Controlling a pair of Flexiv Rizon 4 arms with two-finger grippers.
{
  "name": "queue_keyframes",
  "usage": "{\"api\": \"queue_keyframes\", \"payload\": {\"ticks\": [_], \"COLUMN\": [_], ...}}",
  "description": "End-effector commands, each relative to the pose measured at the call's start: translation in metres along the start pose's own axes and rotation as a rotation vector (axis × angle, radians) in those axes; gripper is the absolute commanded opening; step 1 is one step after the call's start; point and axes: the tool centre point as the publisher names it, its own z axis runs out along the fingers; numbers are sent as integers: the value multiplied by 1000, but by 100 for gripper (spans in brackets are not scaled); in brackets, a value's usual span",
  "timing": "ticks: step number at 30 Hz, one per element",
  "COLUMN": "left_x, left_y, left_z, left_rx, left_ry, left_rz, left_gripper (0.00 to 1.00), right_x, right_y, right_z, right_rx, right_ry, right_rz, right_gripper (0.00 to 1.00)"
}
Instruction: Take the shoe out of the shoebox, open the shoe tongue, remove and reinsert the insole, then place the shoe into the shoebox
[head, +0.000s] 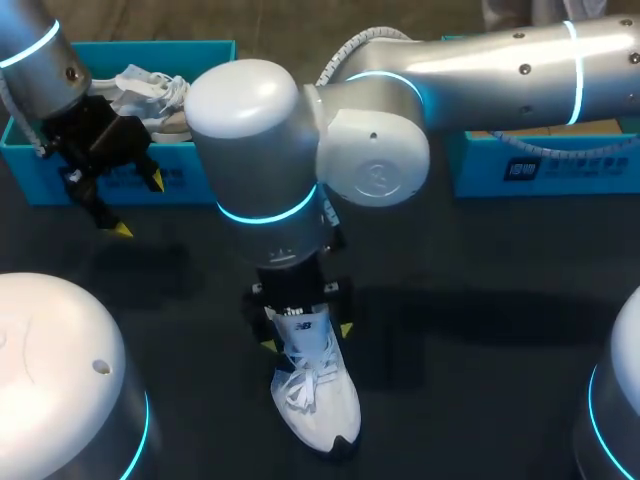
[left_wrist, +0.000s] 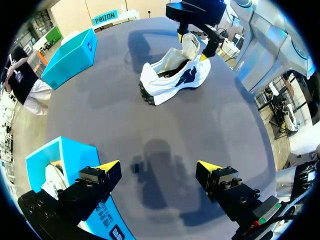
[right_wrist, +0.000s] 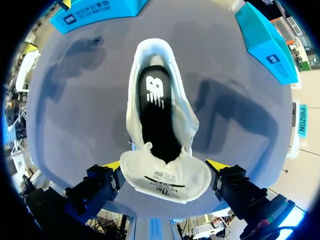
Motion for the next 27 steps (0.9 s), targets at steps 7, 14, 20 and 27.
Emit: {"api": "queue_keyframes", "payload": {"ticks": [7,14,20,27], "left_x": [0,0,0,0], "left_y": [0,0,0,0], "left_z": [0,0,0,0], "left_rx": [-2,-2,-2,-2], "left_ry": [1,1,1,1], "left_rz": [0,0,0,0], "left_gripper": [100,100,100,100], "right_x": [-10,-6,-2,-1], "right_y": [-30,-45,-44,-40], "right_z": [-4,-8,-13,-15], "right_rx": [26,20,2,3], "right_ry": [6,49,52,42], "right_rz": [51,24,1,-14], "right_gripper": [100,100,45,41]}}
